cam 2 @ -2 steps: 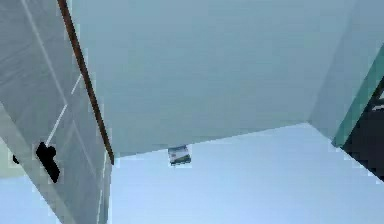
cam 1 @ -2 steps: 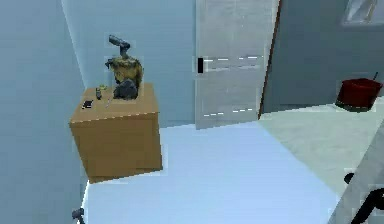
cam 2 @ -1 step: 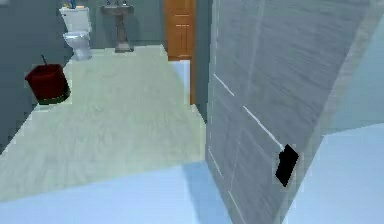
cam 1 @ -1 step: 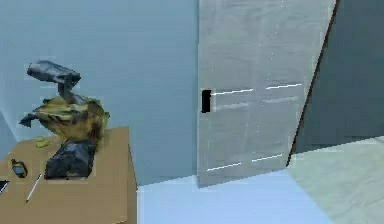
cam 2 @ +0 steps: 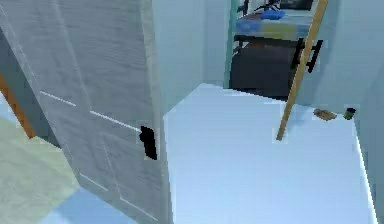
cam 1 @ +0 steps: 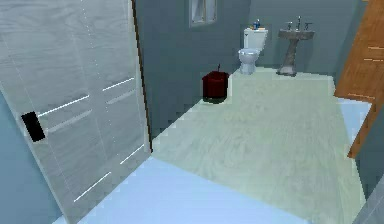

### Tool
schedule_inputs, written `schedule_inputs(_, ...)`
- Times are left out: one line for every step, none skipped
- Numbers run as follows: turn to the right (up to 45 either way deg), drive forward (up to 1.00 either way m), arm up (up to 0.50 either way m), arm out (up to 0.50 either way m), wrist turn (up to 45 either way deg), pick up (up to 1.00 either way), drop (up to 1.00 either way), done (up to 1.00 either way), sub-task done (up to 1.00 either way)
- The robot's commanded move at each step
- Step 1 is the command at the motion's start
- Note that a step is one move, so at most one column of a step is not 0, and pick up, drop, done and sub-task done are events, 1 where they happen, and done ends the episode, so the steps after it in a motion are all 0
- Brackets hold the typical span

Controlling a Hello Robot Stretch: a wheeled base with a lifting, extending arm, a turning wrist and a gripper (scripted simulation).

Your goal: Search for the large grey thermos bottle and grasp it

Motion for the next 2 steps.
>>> schedule_inputs(27.0, 0.00, 0.00, 0.00, 0.0, 0.00, 0.00, 0.00, 0.00)
schedule_inputs(0.0, 1.00, 0.00, 0.00, 0.0, 0.00, 0.00, 0.00, 0.00)
